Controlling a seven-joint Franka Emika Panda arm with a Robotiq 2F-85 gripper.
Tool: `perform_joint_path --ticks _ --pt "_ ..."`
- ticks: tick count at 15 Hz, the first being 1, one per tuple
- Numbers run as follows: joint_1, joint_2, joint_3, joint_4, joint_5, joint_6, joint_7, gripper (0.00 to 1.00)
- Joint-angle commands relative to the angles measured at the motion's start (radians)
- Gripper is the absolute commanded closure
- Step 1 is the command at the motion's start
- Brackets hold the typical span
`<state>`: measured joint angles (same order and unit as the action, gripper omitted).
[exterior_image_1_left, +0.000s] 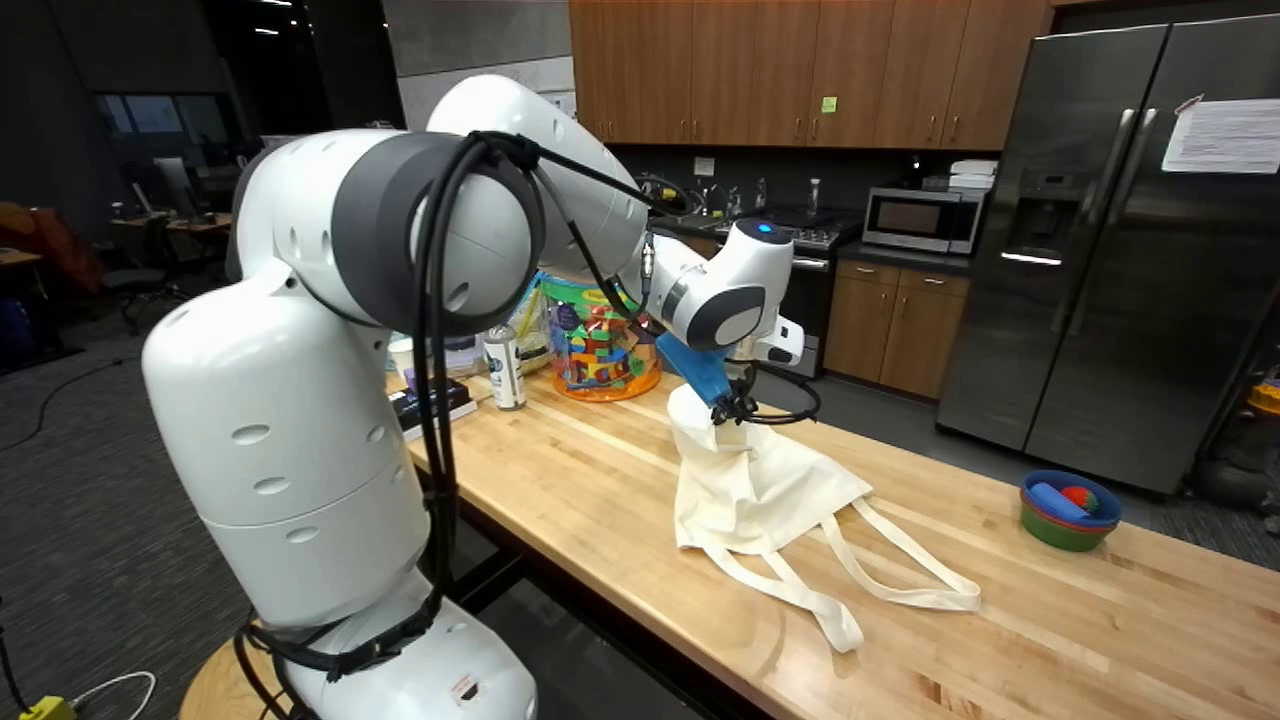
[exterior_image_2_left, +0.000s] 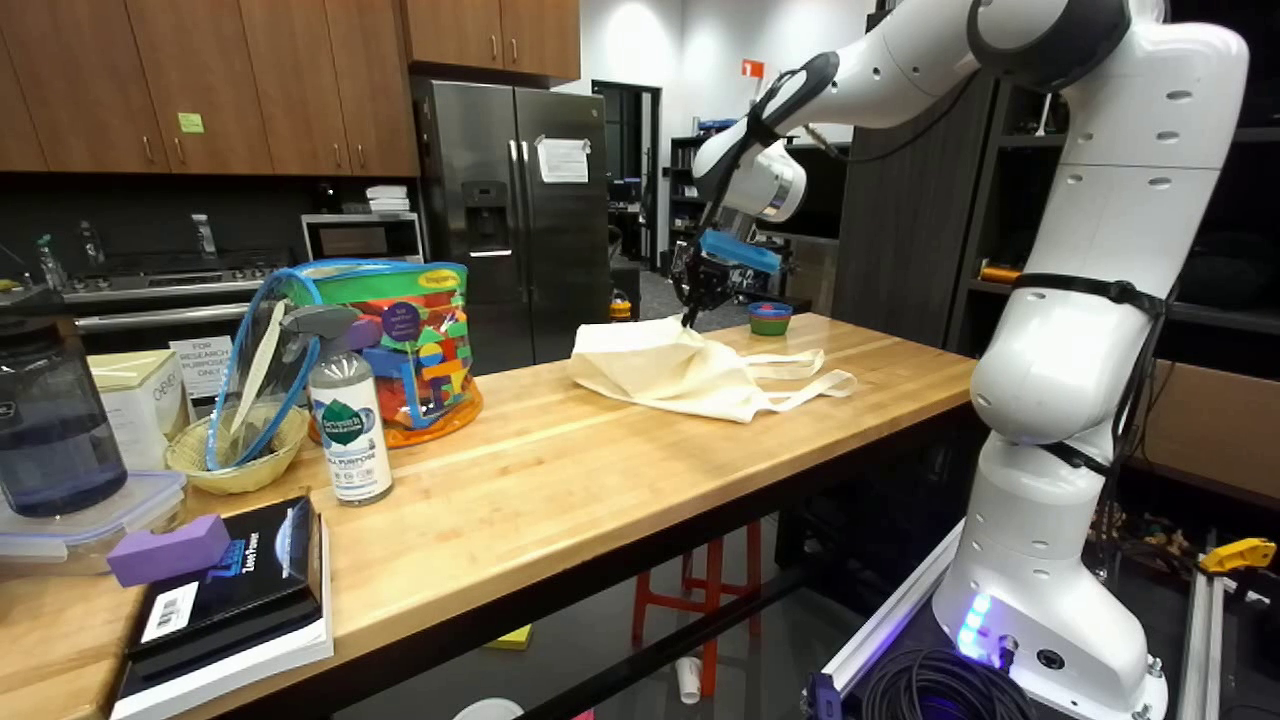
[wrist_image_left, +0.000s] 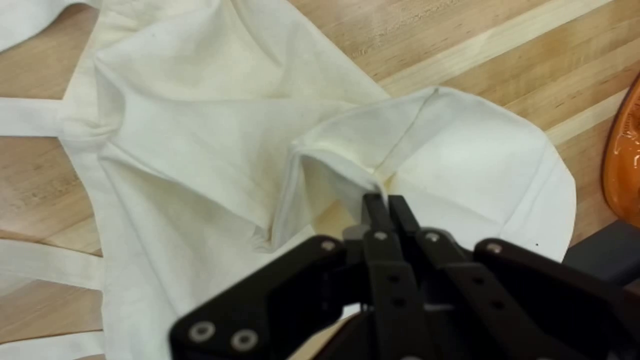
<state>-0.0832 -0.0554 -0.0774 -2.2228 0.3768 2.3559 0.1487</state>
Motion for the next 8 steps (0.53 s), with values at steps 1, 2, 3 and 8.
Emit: perform_joint_path --ticks 1,2,3,8 --pt "0.017 -0.008 0.007 0.009 0.031 -0.009 -0.049 0.99" --pt "0.030 -0.011 0.017 0.005 0.036 -0.005 -0.068 0.99" --pt "0.041 -0.012 0.026 0.000 0.043 -0.004 -0.096 0.99" --pt "0.100 0.012 0.079 -0.024 0.050 -0.012 -0.174 0.99"
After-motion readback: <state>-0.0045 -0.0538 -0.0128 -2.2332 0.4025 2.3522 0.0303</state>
